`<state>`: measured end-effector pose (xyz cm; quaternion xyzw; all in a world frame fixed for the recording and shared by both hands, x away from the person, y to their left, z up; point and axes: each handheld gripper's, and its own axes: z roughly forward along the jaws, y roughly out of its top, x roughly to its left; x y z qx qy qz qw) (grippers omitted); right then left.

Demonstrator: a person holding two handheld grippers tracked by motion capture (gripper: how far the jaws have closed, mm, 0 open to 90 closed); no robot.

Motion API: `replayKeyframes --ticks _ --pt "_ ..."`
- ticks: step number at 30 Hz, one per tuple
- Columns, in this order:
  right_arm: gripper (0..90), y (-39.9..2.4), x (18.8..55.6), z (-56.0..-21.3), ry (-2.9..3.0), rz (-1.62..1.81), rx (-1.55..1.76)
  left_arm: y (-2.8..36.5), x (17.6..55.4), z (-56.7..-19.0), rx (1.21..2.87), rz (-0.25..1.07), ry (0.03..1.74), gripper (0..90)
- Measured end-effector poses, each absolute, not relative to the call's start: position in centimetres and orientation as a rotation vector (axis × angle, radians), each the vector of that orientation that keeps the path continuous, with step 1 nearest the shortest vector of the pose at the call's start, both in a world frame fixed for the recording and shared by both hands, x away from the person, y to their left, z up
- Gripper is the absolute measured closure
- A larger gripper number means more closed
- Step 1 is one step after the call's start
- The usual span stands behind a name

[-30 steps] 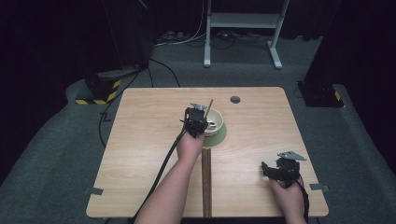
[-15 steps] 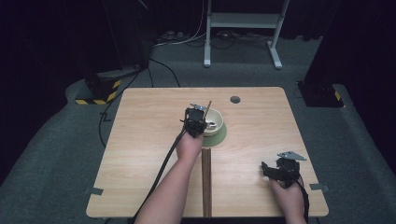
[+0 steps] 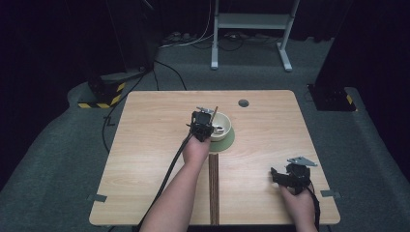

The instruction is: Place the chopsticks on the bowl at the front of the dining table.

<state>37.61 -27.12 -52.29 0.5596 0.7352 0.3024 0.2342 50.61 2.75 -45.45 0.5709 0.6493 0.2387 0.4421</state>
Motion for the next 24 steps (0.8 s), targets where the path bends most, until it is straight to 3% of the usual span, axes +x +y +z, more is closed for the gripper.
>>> replayKeyframes --ticks 14,24 --pt "14.2 -27.1 37.6 -52.3 2.020 0.831 1.535 2.5 49.9 -44.7 1.451 0.622 1.554 68.5" --pt "14.2 -27.1 37.6 -52.3 2.019 0.831 1.535 3.4 46.3 -42.0 1.455 0.629 1.458 65.2"
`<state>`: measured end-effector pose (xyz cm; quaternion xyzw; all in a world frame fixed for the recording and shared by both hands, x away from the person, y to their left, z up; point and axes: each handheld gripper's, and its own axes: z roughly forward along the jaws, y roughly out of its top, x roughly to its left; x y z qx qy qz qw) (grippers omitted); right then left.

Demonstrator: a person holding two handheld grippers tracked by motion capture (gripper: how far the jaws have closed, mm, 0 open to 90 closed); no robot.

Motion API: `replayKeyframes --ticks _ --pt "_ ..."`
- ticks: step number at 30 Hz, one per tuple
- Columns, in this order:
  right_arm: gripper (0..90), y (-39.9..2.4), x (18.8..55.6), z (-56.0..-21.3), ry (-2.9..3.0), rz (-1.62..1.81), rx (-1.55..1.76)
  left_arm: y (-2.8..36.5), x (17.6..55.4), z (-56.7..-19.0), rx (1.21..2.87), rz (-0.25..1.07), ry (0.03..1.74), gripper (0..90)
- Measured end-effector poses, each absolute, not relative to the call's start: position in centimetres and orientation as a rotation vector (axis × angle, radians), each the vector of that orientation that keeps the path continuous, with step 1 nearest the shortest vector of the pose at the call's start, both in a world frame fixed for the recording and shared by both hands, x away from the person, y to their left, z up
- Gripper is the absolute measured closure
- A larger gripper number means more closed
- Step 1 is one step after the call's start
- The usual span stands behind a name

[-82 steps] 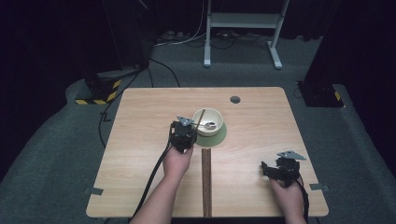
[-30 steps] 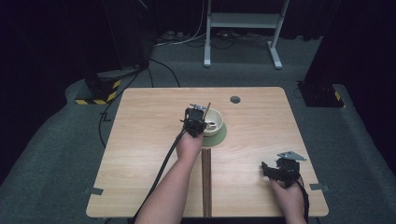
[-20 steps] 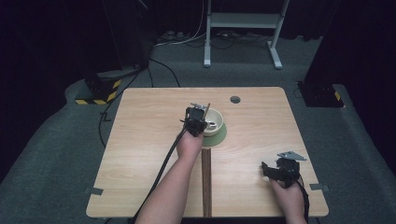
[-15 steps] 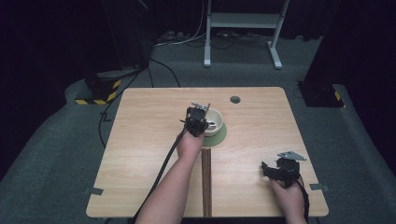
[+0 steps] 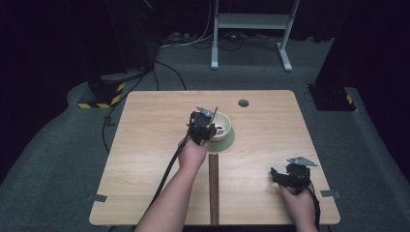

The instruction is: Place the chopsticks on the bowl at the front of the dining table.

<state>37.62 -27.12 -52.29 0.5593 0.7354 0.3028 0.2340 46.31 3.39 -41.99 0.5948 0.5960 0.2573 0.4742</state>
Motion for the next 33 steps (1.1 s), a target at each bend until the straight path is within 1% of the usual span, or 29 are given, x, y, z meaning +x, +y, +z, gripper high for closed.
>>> replayKeyframes --ticks 4,10,11,14,18,19,21,26,30,33 --pt "14.2 -27.1 37.6 -52.3 2.019 0.831 1.535 4.3 43.4 -41.6 1.462 0.614 1.427 64.3" --pt "14.2 -27.1 37.6 -52.3 2.019 0.831 1.536 5.5 39.7 -42.4 1.469 0.586 1.416 63.4" --pt "14.2 -27.1 37.6 -52.3 2.019 0.831 1.536 5.5 39.7 -42.4 1.469 0.586 1.416 63.4" --pt "14.2 -27.1 37.6 -52.3 2.019 0.831 1.536 6.3 37.5 -43.2 1.483 0.585 1.403 63.5" --pt "14.2 -27.1 37.6 -52.3 2.015 0.833 1.539 6.6 36.1 -44.0 1.492 0.573 1.410 63.7" --pt "14.2 -27.1 37.6 -52.3 2.015 0.833 1.539 6.7 35.1 -44.6 1.517 0.576 1.407 63.8" --pt "14.2 -27.1 37.6 -52.3 2.015 0.833 1.539 6.5 34.5 -45.2 1.502 0.558 1.415 64.2" --pt "14.2 -27.1 37.6 -52.3 2.014 0.834 1.540 5.8 33.0 -47.0 1.569 0.532 1.417 64.8" --pt "14.2 -27.1 37.6 -52.3 2.014 0.833 1.539 5.0 33.0 -48.4 1.588 0.497 1.453 65.0" --pt "14.2 -27.2 37.6 -52.3 2.028 0.826 1.528 4.3 33.1 -49.7 1.656 0.485 1.451 65.0"
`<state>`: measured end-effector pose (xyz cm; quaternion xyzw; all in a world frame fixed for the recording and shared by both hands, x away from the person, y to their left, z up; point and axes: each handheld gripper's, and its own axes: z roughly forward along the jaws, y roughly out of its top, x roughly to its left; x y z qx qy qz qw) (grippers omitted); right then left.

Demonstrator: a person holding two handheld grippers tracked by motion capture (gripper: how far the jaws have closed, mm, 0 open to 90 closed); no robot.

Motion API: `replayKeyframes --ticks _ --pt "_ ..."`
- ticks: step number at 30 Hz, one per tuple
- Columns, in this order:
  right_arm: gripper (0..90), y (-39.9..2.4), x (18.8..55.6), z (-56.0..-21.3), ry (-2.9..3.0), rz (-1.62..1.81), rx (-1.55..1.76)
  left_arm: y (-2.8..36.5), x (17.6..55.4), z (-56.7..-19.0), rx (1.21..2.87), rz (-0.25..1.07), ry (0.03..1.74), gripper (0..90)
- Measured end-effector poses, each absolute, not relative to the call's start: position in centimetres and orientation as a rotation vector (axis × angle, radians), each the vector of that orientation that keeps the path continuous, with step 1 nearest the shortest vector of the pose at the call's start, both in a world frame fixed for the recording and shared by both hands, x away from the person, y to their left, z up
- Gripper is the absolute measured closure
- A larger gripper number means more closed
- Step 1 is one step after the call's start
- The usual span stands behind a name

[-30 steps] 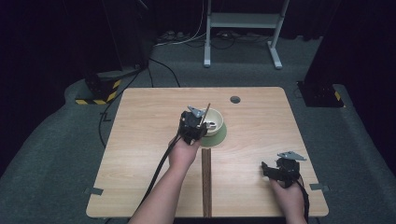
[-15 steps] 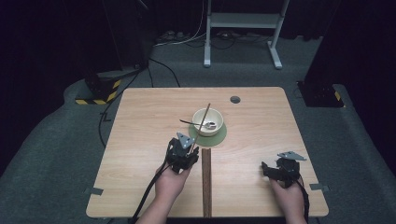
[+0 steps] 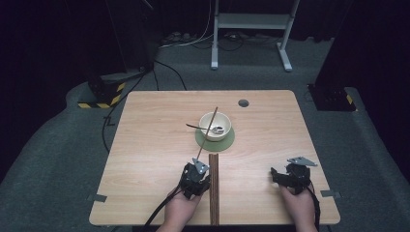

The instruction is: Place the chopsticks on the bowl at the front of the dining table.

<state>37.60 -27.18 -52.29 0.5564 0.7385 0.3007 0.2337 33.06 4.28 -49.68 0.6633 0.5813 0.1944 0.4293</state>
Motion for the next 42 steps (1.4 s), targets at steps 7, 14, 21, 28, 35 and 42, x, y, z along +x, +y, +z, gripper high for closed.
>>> replayKeyframes --ticks 7,14,21,28,35,42 --pt "14.2 -27.2 37.6 -52.3 2.027 0.826 1.529 3.3 33.7 -50.8 1.678 0.475 1.459 65.0" --pt "14.3 -27.2 37.6 -52.4 2.009 0.833 1.519 3.3 33.9 -51.4 1.667 0.479 1.471 66.1" --pt "14.4 -27.2 37.6 -52.4 2.009 0.833 1.518 3.5 33.8 -51.5 1.664 0.485 1.472 66.8" --pt "14.3 -27.1 37.7 -52.4 1.995 0.842 1.536 3.3 33.8 -51.4 1.676 0.474 1.448 66.2" --pt "14.3 -27.1 37.6 -52.4 2.001 0.839 1.528 3.6 33.8 -51.5 1.677 0.493 1.446 65.8" --pt "14.3 -27.1 37.7 -52.4 2.002 0.838 1.527 4.0 33.7 -51.5 1.683 0.518 1.456 66.0"
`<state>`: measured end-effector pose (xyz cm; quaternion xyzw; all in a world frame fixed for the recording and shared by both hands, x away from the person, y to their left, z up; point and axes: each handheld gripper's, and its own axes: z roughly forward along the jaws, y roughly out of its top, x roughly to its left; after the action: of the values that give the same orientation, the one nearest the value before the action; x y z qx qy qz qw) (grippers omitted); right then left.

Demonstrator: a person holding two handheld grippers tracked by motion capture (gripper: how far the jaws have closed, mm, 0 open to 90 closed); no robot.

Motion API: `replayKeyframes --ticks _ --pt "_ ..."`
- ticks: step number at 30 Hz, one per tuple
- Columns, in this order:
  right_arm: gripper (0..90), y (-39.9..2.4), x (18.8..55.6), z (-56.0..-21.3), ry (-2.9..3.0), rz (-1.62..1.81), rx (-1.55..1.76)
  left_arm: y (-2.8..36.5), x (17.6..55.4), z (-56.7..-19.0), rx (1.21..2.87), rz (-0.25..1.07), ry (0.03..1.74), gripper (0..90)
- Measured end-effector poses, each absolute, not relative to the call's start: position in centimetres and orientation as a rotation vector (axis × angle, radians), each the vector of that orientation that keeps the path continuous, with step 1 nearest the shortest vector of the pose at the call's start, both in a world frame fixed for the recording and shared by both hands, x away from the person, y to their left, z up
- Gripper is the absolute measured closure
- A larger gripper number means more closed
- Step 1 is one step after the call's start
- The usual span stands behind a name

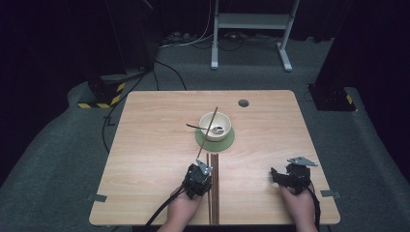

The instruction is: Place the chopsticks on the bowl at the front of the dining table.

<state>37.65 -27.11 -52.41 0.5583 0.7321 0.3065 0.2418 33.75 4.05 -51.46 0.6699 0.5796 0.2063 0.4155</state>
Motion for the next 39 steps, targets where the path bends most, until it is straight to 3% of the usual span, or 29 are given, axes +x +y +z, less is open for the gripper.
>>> replayKeyframes --ticks 20,30,39 --pt "14.4 -27.1 37.6 -52.4 2.002 0.838 1.526 4.1 33.7 -52.0 1.704 0.537 1.458 63.5" --pt "14.4 -27.1 37.6 -52.4 2.001 0.838 1.526 4.9 33.6 -51.9 1.736 0.557 1.468 74.9" --pt "14.4 -27.1 37.6 -52.4 2.001 0.838 1.526 5.6 33.9 -52.1 1.650 0.577 1.519 83.4"
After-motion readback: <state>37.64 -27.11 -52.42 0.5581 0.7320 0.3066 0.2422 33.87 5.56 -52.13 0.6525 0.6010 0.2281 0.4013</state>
